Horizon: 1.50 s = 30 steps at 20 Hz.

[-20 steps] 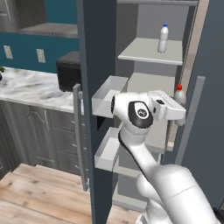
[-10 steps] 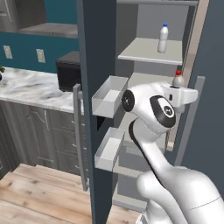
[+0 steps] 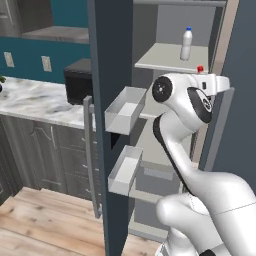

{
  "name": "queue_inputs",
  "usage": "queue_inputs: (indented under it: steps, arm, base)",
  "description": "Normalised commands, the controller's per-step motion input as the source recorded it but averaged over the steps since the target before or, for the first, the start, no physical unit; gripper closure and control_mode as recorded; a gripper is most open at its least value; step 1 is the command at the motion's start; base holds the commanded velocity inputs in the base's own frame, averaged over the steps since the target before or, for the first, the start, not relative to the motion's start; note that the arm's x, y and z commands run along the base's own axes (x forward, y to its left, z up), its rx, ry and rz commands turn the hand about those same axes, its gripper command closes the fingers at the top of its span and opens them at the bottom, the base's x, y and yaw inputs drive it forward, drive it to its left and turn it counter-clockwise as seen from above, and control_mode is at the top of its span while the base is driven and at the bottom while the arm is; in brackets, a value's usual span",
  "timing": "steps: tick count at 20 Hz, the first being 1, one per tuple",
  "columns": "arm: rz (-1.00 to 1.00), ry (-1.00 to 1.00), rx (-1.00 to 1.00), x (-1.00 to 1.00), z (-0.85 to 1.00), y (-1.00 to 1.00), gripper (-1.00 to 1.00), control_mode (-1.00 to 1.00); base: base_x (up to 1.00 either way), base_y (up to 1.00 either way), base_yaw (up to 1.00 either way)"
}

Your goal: Take the bottled waters from the counter and place them in the freezer to freeze. Close the freezer door after placing the bottles.

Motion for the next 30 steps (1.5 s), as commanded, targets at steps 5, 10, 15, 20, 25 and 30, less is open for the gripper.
queue_inputs:
  steps: [5, 10, 15, 20, 25, 30]
  arm:
    - [0.09, 0.00, 0.05, -0.01, 0.36, 0.33, 1.00, -1.00]
    - [0.07, -0.32, 0.07, 0.01, 0.01, 0.20, 1.00, -1.00]
    - [0.06, -0.60, 0.03, -0.04, 0.00, 0.03, 1.00, -1.00]
    - [0.03, -0.39, 0.15, -0.05, 0.04, 0.00, 1.00, -1.00]
    - [0.00, -0.02, 0.00, -0.02, 0.36, 0.00, 1.00, -1.00]
    - [0.00, 0.00, -0.03, 0.00, 0.66, 0.00, 1.00, -1.00]
  base:
    - [0.00, 0.00, 0.00]
    - [0.00, 0.00, 0.00]
    - [0.00, 0.00, 0.00]
    - [0.00, 0.00, 0.00]
    - [0.00, 0.00, 0.00]
    - [0.00, 0.00, 0.00]
